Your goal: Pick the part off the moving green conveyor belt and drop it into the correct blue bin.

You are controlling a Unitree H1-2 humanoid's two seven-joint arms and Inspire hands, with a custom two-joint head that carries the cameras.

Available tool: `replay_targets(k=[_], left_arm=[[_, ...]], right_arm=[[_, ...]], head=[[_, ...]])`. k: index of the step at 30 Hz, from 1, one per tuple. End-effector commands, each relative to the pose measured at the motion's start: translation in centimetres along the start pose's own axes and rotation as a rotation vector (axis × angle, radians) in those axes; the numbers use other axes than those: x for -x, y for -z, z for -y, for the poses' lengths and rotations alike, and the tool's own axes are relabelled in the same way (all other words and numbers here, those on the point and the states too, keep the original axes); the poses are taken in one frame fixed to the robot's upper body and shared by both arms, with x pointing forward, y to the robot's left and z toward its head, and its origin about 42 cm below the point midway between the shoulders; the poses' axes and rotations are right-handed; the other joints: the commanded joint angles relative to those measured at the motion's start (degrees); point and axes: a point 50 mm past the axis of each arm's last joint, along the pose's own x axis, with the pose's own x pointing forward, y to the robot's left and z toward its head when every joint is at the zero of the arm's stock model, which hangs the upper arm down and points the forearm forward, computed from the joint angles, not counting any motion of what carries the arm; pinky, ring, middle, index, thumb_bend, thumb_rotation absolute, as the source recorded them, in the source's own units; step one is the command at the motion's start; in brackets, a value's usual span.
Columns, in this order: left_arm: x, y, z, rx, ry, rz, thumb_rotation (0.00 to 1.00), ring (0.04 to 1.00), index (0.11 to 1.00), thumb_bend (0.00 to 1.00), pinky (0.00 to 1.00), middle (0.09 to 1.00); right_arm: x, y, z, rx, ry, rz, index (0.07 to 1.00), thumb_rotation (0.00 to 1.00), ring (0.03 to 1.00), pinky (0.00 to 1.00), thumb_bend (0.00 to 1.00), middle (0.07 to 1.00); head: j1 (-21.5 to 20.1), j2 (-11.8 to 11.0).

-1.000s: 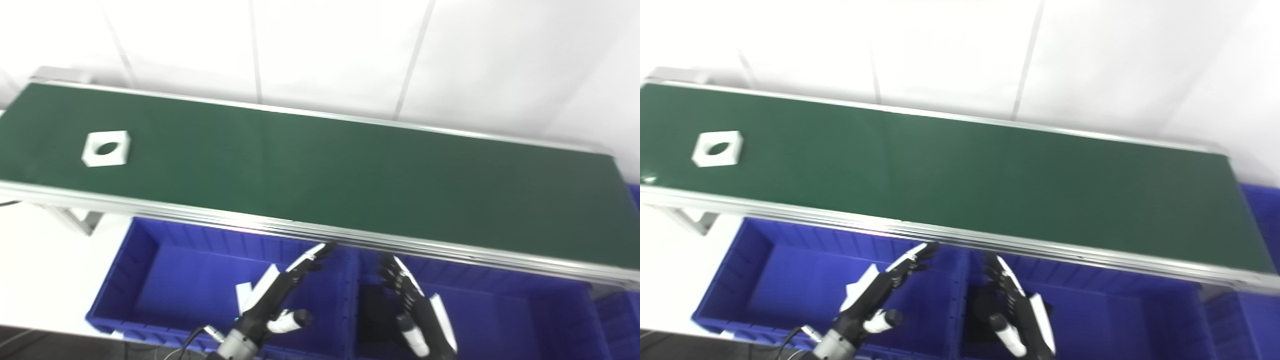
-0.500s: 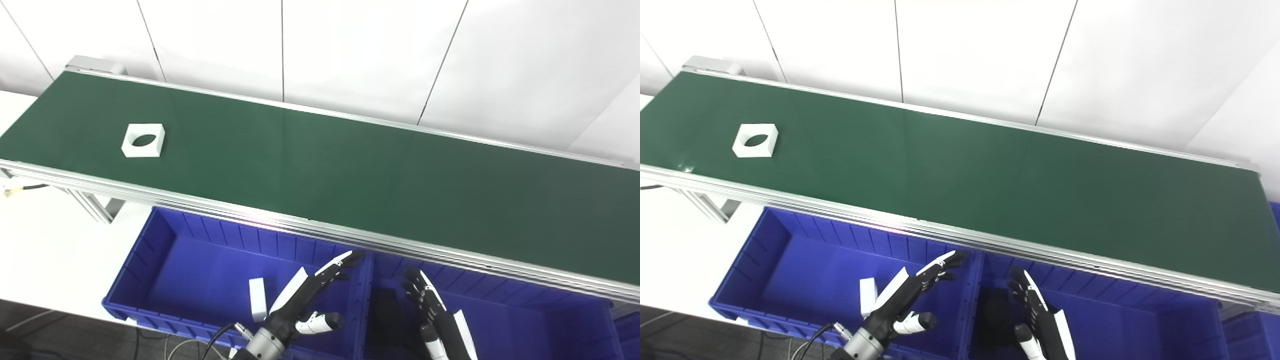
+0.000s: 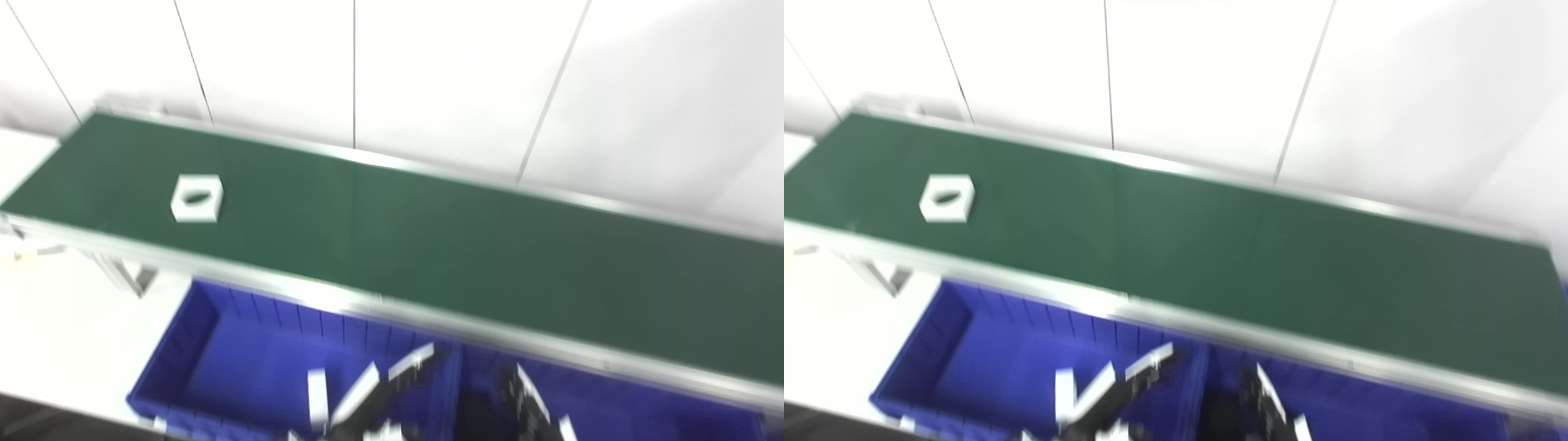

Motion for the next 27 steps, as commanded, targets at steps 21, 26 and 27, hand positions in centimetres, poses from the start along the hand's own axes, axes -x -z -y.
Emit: replay_targets(k=[21, 26, 27], left_arm=[[-1.3, -2.2, -0.5, -0.021, -0.009, 0.127, 0.9, 0.908, 0.899, 0.96, 0.83, 0.931], [-1.4, -6.5, -2.0, -0.05, -0.016, 0.27, 0.73, 0.891, 0.873, 1.0, 0.77, 0.919], [-1.4, -7.2, -2.3, -0.054, -0.022, 0.29, 0.69, 0.892, 0.865, 1.0, 0.77, 0.914]], right_arm=[[-0.3, -0.9, 0.5, -0.019, 0.018, 0.08, 0.941, 0.98, 0.89, 0.88, 0.93, 0.915], [-0.6, -1.1, 0.4, -0.018, 0.005, 0.09, 0.955, 1.0, 0.907, 0.91, 0.94, 0.926], [-0.7, -1.2, 0.3, -0.022, 0.001, 0.092, 0.958, 1.0, 0.915, 0.91, 0.92, 0.931]], head=[[2.84, 1.7], [4.31, 2.2], [4.32, 2.16]])
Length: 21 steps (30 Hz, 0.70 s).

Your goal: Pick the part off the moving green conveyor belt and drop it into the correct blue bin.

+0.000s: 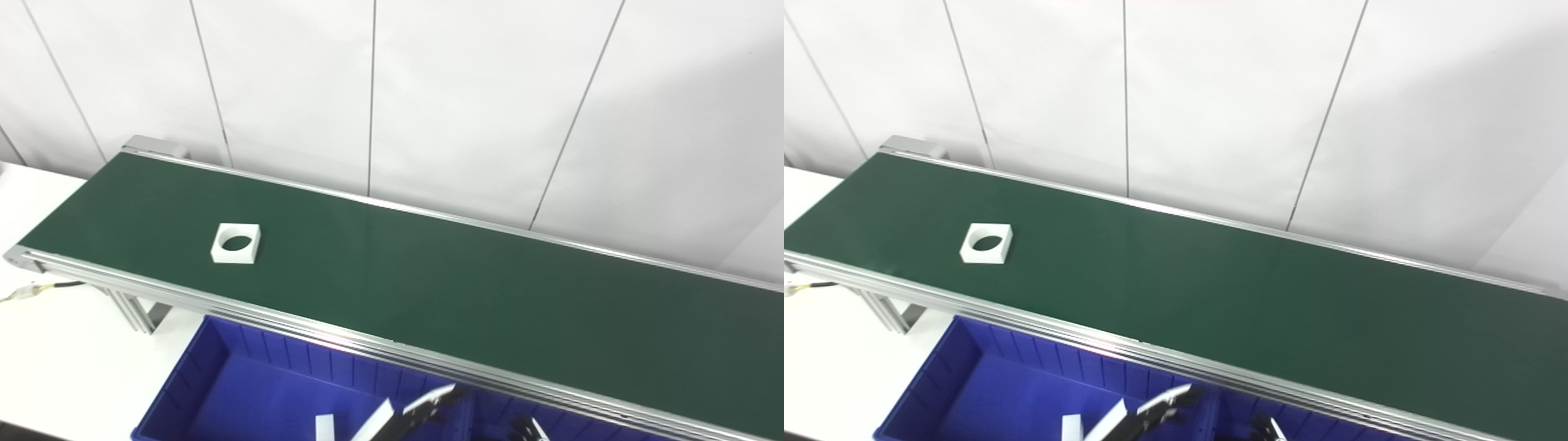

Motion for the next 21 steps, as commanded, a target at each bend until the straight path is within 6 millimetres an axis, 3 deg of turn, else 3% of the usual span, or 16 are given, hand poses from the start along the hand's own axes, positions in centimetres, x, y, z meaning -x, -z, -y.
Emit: replay_targets(k=[1, 5, 11, 17, 21], left_arm=[[-0.8, -2.6, -1.1, -0.002, -0.025, 0.106, 0.67, 0.892, 0.862, 1.0, 0.77, 0.913], [-1.6, -5.2, -3.0, -0.034, -0.049, 0.194, 0.52, 0.877, 0.844, 1.0, 0.78, 0.891], [-3.9, -9.1, -6.2, -0.237, -0.088, 0.317, 0.46, 0.844, 0.834, 1.0, 0.75, 0.86], [-7.2, -12.2, -10.5, -0.469, -0.108, 0.393, 0.35, 0.859, 0.837, 1.0, 0.83, 0.864], [-9.2, -13.7, -13.1, -0.652, -0.107, 0.41, 0.33, 0.833, 0.816, 1.0, 0.76, 0.829]], right_arm=[[-0.6, -1.4, 0.1, -0.008, -0.007, 0.098, 0.959, 1.0, 0.917, 0.92, 0.92, 0.933], [-0.9, -1.6, -0.1, -0.003, -0.016, 0.108, 0.965, 1.0, 0.922, 0.92, 0.89, 0.941], [-0.9, -1.5, -0.1, -0.002, -0.003, 0.106, 0.957, 1.0, 0.903, 0.89, 0.89, 0.926], [-0.8, -1.6, -0.2, 0.0, -0.007, 0.109, 0.958, 1.0, 0.906, 0.89, 0.89, 0.929], [-0.7, -1.7, -0.2, -0.005, -0.009, 0.11, 0.958, 1.0, 0.9, 0.9, 0.89, 0.926]], head=[[0.0, -0.11], [-0.63, -0.27], [-0.55, -0.27], [-0.37, -0.17], [-0.24, -0.11]])
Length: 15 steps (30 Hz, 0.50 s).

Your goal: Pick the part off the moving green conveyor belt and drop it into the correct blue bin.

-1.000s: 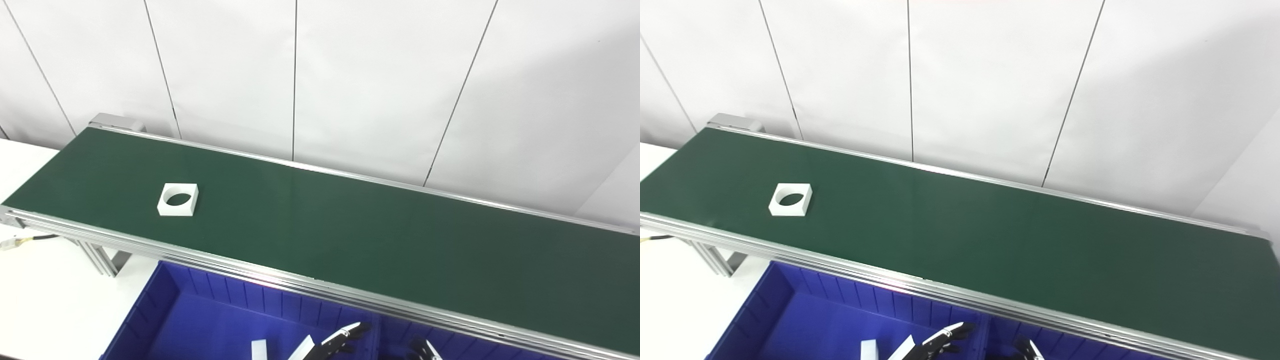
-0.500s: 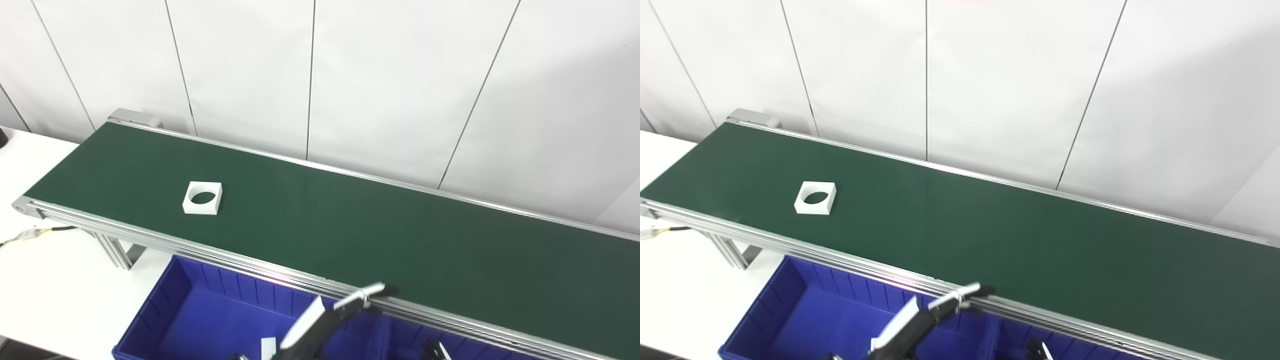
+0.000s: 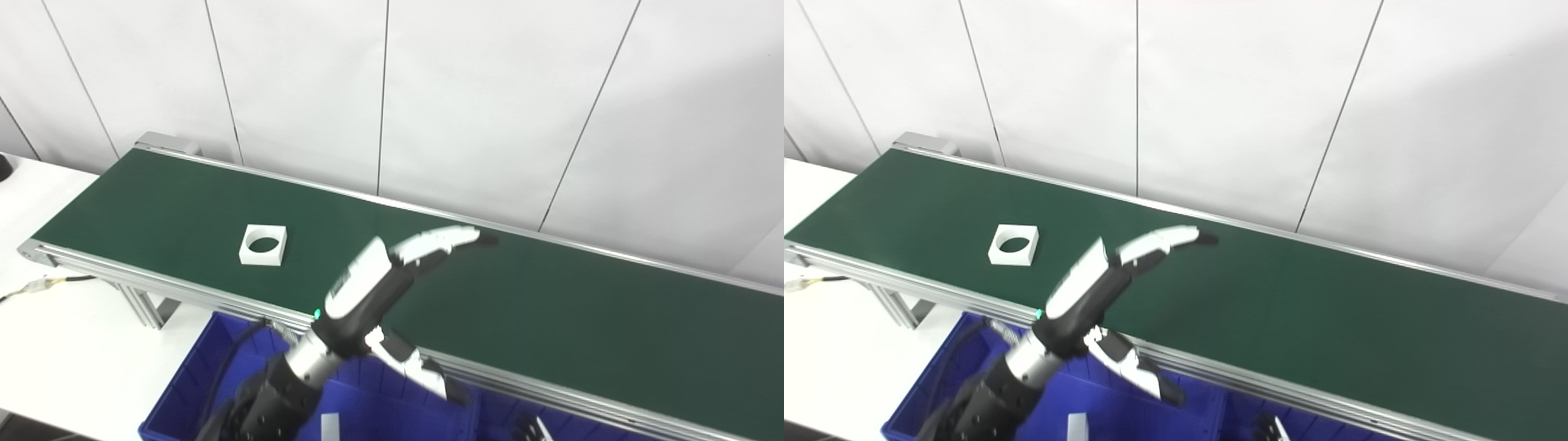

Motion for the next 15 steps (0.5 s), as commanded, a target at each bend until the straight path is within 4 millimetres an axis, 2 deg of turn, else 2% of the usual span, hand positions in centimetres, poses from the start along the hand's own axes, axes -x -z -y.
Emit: replay_targets(k=[1, 7, 11, 15], left_arm=[[-2.0, -0.1, -2.0, -0.112, 0.009, 0.045, 0.32, 0.833, 0.808, 1.0, 0.76, 0.822], [-5.1, 1.0, -4.9, -0.283, 0.084, 0.07, 0.32, 0.82, 0.769, 1.0, 0.76, 0.795], [-7.0, 2.0, -6.5, -0.35, 0.159, 0.025, 0.26, 0.822, 0.77, 1.0, 0.74, 0.819], [-8.3, 3.2, -7.5, -0.411, 0.241, -0.044, 0.1, 0.749, 0.801, 1.0, 0.61, 0.836]], right_arm=[[-0.4, -1.4, 0.2, -0.004, 0.002, 0.096, 0.957, 1.0, 0.898, 0.9, 0.89, 0.924], [-0.4, -1.2, 0.1, -0.008, -0.002, 0.091, 0.955, 1.0, 0.901, 0.9, 0.9, 0.925], [-0.4, -1.2, 0.0, -0.008, -0.002, 0.09, 0.954, 0.99, 0.902, 0.9, 0.89, 0.923], [-0.5, -1.2, -0.2, -0.01, -0.003, 0.091, 0.952, 0.99, 0.901, 0.9, 0.89, 0.922]], head=[[0.03, 0.07], [0.2, 0.0], [0.04, -0.05], [-0.09, 0.03]])
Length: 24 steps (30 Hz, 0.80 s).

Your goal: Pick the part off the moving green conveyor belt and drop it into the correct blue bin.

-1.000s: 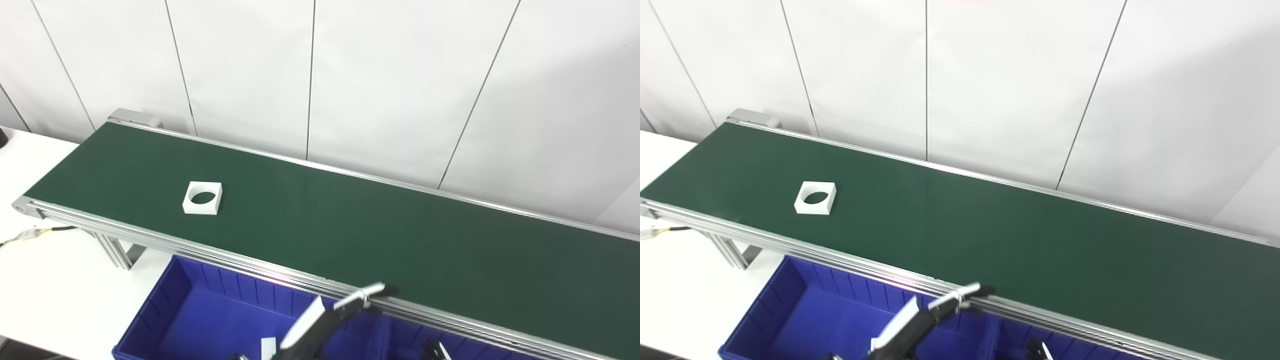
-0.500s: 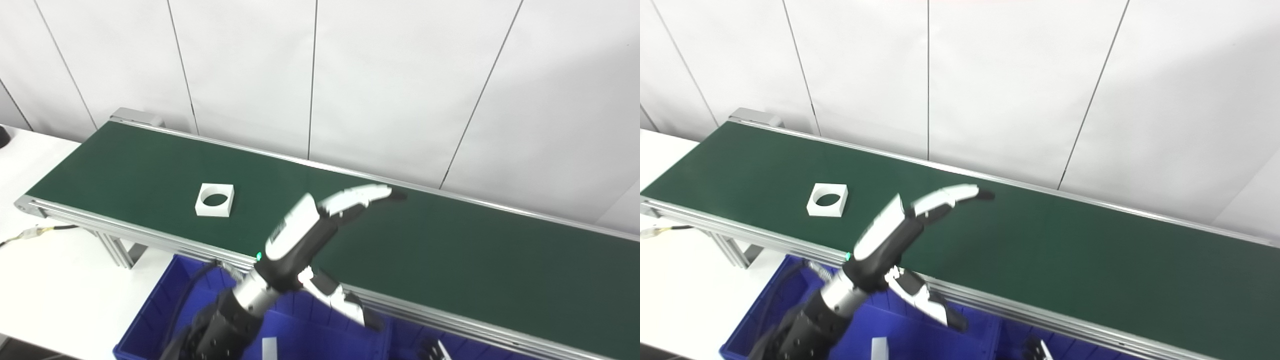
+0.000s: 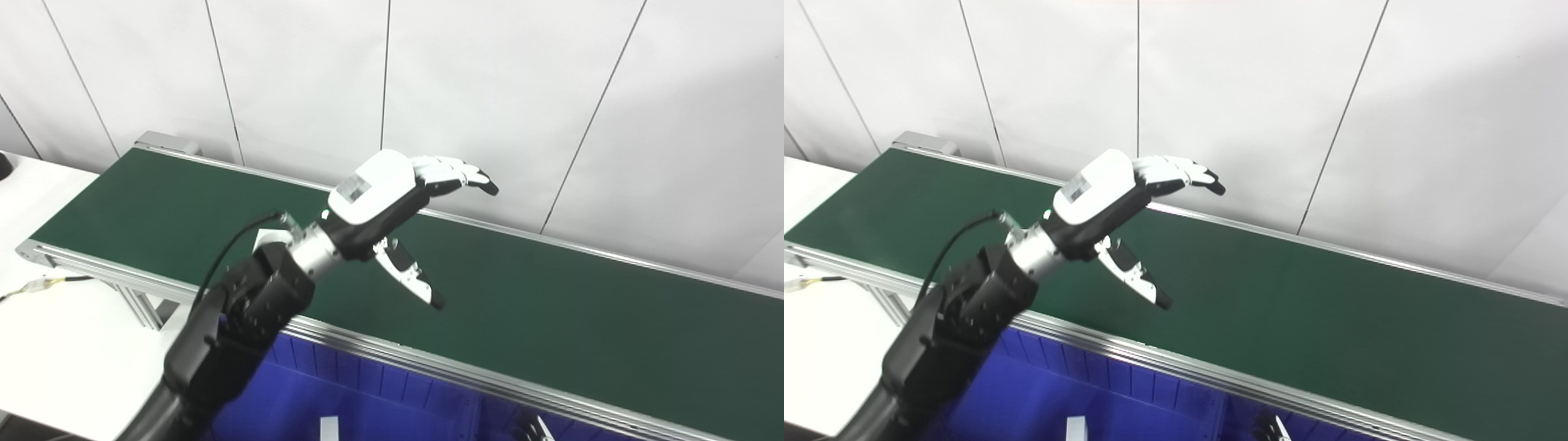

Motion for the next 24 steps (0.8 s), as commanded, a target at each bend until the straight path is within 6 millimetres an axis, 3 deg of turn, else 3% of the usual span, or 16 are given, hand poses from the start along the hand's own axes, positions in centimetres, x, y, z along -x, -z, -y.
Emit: replay_targets(k=[1, 3, 13, 24], left_arm=[[-1.1, 0.6, -1.7, -0.069, 0.02, -0.004, 0.08, 0.747, 0.811, 1.0, 0.6, 0.841], [-1.6, 1.6, -2.0, -0.101, 0.078, -0.042, 0.02, 0.735, 0.842, 1.0, 0.58, 0.852], [-2.7, 7.1, -2.2, -0.131, 0.244, -0.158, 0.0, 0.716, 0.844, 1.0, 0.56, 0.84], [-2.2, 12.4, -0.2, -0.076, 0.374, -0.32, 0.02, 0.764, 0.867, 1.0, 0.57, 0.858]], right_arm=[[-0.4, -1.1, -0.2, -0.006, 0.001, 0.087, 0.952, 0.99, 0.901, 0.9, 0.89, 0.921], [-0.4, -1.2, -0.3, -0.004, 0.004, 0.091, 0.951, 0.99, 0.898, 0.9, 0.89, 0.92], [-0.6, -1.4, -0.6, -0.001, 0.002, 0.096, 0.952, 1.0, 0.902, 0.89, 0.91, 0.925], [-0.5, -1.3, -0.8, -0.009, 0.005, 0.092, 0.945, 0.98, 0.896, 0.88, 0.9, 0.922]], head=[[-0.06, 0.02], [-0.17, 0.02], [-0.55, 0.01], [-0.72, -0.25]])
